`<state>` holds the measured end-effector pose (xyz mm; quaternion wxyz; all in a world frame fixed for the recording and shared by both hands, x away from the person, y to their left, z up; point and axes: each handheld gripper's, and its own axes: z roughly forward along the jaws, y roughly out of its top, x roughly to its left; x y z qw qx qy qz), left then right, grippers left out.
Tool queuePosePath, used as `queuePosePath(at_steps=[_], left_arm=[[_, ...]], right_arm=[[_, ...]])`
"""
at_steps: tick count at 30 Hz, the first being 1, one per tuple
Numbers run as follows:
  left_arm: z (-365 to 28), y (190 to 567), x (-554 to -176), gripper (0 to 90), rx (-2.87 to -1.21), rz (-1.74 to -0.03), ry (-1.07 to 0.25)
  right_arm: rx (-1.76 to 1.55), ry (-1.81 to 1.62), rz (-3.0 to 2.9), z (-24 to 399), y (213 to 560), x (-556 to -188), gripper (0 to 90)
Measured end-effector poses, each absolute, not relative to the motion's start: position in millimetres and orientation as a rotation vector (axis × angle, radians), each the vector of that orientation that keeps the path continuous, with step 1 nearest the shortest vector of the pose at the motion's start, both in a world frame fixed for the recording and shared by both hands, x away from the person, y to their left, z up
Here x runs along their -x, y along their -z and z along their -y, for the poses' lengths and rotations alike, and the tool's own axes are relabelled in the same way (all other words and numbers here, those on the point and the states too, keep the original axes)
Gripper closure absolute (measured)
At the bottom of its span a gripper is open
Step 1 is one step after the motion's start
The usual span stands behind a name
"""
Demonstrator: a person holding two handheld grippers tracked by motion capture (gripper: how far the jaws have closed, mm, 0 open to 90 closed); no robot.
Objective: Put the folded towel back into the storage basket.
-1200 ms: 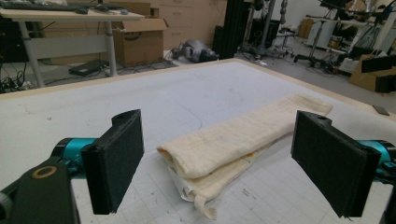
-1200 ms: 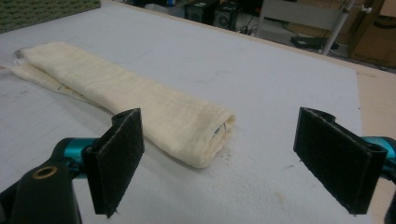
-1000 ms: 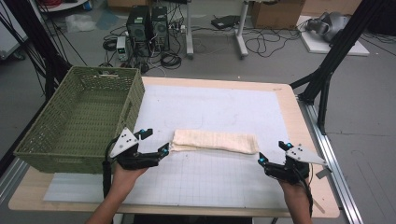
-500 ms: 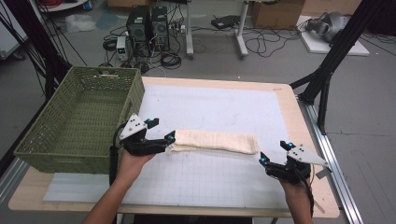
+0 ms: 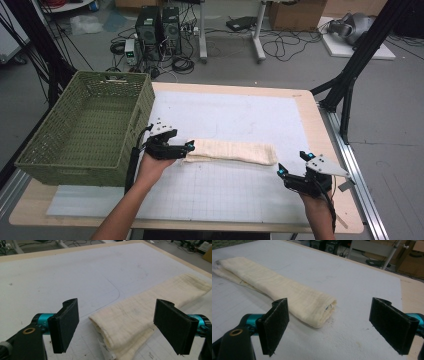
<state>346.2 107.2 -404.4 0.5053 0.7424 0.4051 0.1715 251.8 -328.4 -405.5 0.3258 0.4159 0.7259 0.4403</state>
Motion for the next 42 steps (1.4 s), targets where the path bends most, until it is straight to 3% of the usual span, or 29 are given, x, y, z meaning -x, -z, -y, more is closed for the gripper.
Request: queuePosePath(at_steps=[17,30,36,42], left_arm=[[-93.6,433.1,-366.6,32.3,-1.907,-1.115,-0.380],[-85.4,441.7,-364.5,35.9,-2.006,-1.084,-0.389],[-82.3,443.9,-362.8,42.6,-2.055,-1.048,-0.391],[-80.6,444.2,-361.2,58.9,-2.072,-1.000,-0.355]], right_arm=[[-1.088,-1.153,-1.909,327.9,405.6,-251.7,14.6],[-1.089,-1.152,-1.914,328.1,405.9,-252.1,14.6],[-1.091,-1.153,-1.915,328.7,406.0,-252.3,14.6],[-1.102,-1.157,-1.917,328.8,406.3,-252.4,14.6]])
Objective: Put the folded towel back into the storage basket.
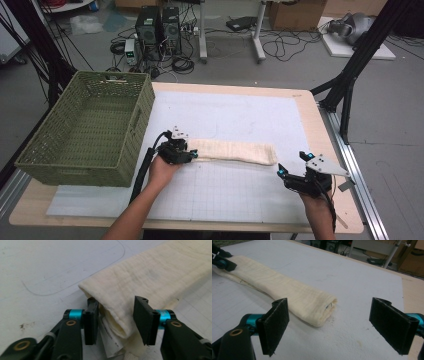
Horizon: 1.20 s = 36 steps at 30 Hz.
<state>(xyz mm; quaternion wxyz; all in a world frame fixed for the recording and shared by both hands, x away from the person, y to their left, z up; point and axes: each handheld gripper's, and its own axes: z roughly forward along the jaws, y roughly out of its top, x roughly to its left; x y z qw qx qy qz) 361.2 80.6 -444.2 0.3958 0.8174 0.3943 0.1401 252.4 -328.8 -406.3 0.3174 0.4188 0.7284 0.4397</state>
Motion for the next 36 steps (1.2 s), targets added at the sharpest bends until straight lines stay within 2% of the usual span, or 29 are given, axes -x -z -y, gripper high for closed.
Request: queuePosePath(at_steps=[3,4,5,6,24,36], left_arm=[[-81.8,446.2,-360.3,73.6,-2.042,-0.994,-0.314],[-82.0,447.2,-359.3,73.6,-2.031,-0.985,-0.306],[-81.3,447.7,-357.5,80.3,-2.028,-0.971,-0.311],[-81.3,447.7,-357.5,81.2,-2.028,-0.971,-0.311],[-93.3,428.9,-339.9,82.1,-1.886,-0.826,-0.355],[-106.0,429.0,-326.3,82.0,-1.851,-0.810,-0.371]], right_arm=[[-1.102,-1.159,-1.918,328.7,406.4,-252.6,14.6],[-1.102,-1.159,-1.918,328.7,406.4,-252.6,14.6],[-1.096,-1.158,-1.920,328.9,406.5,-252.9,14.6],[-1.097,-1.158,-1.919,328.8,406.6,-253.0,14.6],[-1.158,-1.146,-1.912,331.2,411.2,-259.7,14.6],[-1.169,-1.148,-1.949,322.8,416.8,-273.1,14.6]])
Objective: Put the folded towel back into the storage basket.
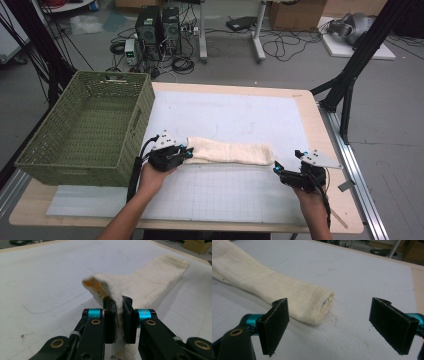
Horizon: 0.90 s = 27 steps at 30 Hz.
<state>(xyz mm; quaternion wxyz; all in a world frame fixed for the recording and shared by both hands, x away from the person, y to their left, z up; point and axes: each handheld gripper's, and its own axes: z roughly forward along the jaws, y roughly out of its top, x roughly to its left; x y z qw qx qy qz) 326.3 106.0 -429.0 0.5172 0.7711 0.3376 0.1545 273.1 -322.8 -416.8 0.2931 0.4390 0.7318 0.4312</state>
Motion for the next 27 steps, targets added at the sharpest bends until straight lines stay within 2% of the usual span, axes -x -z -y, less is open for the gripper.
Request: queuePosePath(at_steps=[17,19,20,27], left_arm=[[-114.5,432.8,-321.0,81.4,-1.868,-0.809,-0.404],[-114.4,432.7,-320.7,81.4,-1.868,-0.805,-0.408],[-114.5,432.6,-320.7,81.4,-1.868,-0.803,-0.408],[-115.1,434.2,-319.6,81.4,-1.880,-0.795,-0.415]], right_arm=[[-1.225,-1.085,-2.043,297.0,435.5,-309.5,20.5],[-1.238,-1.084,-2.051,295.6,436.7,-312.0,23.5],[-1.253,-1.093,-2.081,292.6,439.0,-316.4,31.0],[-1.280,-1.018,-2.170,279.5,448.6,-328.7,39.2]])
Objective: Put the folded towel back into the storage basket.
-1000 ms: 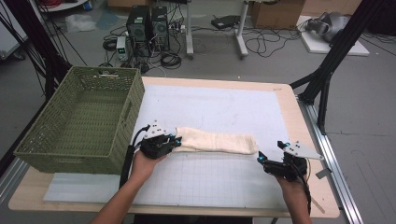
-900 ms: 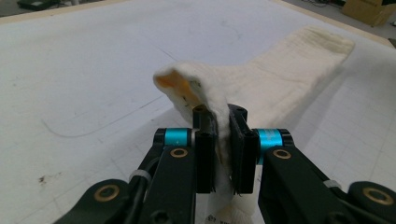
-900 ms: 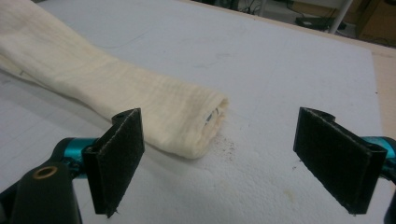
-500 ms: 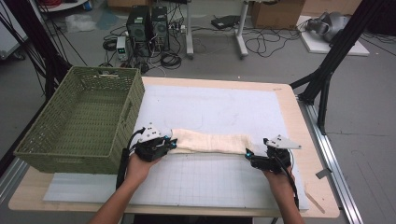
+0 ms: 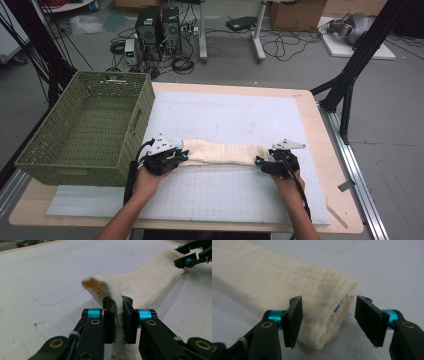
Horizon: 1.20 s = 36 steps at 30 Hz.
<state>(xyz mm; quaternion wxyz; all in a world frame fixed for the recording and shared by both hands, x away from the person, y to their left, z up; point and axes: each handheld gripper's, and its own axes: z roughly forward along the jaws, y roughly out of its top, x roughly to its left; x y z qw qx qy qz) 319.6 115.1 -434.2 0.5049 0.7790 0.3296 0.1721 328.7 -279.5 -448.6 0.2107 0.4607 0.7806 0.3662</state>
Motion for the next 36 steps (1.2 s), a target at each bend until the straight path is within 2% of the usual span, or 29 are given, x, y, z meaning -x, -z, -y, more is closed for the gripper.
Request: queuePosePath(at_steps=[10,11,15,16,17,25,36], left_arm=[[-115.8,435.0,-316.4,81.4,-1.885,-0.778,-0.424],[-115.5,435.4,-315.9,81.2,-1.884,-0.779,-0.426],[-115.9,436.1,-313.1,81.1,-1.899,-0.766,-0.436],[-116.1,436.5,-312.2,81.1,-1.899,-0.762,-0.437],[-116.5,436.8,-311.3,81.1,-1.903,-0.760,-0.440],[-118.3,436.4,-307.2,81.1,-1.886,-0.753,-0.441],[-119.8,429.0,-301.0,81.1,-1.835,-0.704,-0.462]], right_arm=[[-1.333,-1.074,-2.200,281.7,450.3,-333.3,49.2],[-1.349,-1.078,-2.197,282.0,450.3,-333.2,52.8],[-1.357,-1.078,-2.203,281.1,449.1,-332.8,58.2],[-1.352,-1.116,-2.238,280.8,448.7,-332.3,72.7],[-1.329,-1.106,-2.241,278.8,448.3,-331.3,74.7],[-1.274,-1.083,-2.261,276.0,444.9,-328.9,80.4],[-1.126,-1.225,-2.192,290.4,430.1,-320.3,81.3]])
